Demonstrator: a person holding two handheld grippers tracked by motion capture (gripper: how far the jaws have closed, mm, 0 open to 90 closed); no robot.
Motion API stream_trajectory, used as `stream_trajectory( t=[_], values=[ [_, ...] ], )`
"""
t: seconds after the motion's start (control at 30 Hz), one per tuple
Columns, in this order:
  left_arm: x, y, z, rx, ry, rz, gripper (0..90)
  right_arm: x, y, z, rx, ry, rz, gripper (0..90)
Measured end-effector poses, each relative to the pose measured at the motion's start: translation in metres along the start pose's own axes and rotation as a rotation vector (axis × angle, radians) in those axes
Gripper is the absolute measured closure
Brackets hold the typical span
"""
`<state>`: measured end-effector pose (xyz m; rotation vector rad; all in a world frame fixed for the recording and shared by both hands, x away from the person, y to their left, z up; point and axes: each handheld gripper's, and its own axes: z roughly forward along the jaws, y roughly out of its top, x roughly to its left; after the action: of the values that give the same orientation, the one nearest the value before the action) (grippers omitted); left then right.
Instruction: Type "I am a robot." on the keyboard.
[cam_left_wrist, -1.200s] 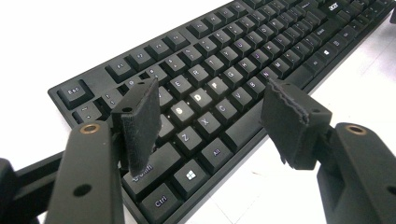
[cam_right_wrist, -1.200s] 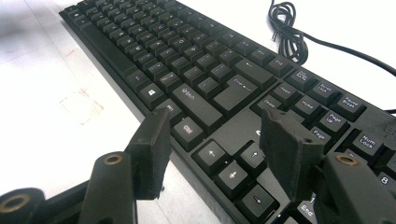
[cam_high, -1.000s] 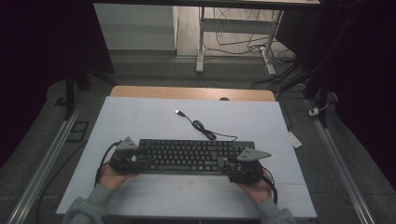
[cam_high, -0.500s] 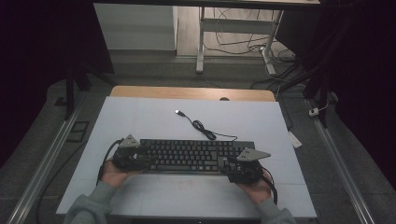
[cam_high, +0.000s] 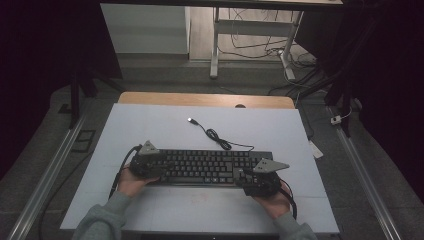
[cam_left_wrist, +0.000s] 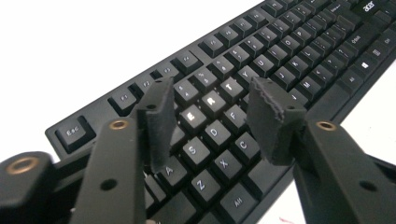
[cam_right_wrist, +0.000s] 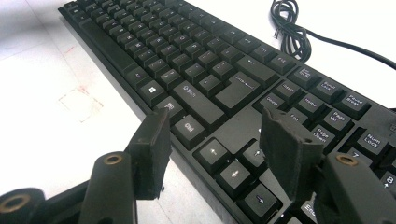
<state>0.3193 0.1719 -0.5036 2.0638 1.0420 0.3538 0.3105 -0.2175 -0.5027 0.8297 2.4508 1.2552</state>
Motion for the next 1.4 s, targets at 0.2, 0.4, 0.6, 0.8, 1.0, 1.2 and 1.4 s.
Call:
stream_trajectory(
  t=[0.2, 0.4, 0.6, 0.8, 1.0, 1.2, 1.4],
  values=[
    [0.000, 0.003, 0.006, 0.001, 0.002, 0.011, 65.0, 0.000, 0.000, 0.000, 0.000, 0.000, 0.000, 43.7],
    [0.001, 0.004, 0.012, 0.019, 0.004, 0.031, 80.0, 0.000, 0.000, 0.000, -0.001, 0.002, 0.001, 43.6],
    [0.001, 0.005, 0.017, 0.033, -0.004, 0.040, 88.5, 0.000, 0.000, 0.001, 0.002, 0.002, 0.001, 43.6],
    [-0.001, 0.007, 0.024, 0.045, -0.007, 0.050, 88.6, 0.001, 0.000, 0.001, 0.005, 0.002, 0.000, 43.6],
    [-0.002, 0.009, 0.028, 0.054, -0.005, 0.054, 88.6, 0.000, -0.001, 0.001, 0.005, 0.002, -0.002, 43.6],
    [-0.003, 0.010, 0.032, 0.064, -0.010, 0.061, 88.6, 0.001, -0.001, 0.001, 0.006, 0.001, -0.003, 43.5],
    [-0.004, 0.009, 0.034, 0.076, -0.006, 0.063, 88.6, 0.000, -0.001, 0.001, 0.005, 0.003, -0.001, 43.5]
  ],
)
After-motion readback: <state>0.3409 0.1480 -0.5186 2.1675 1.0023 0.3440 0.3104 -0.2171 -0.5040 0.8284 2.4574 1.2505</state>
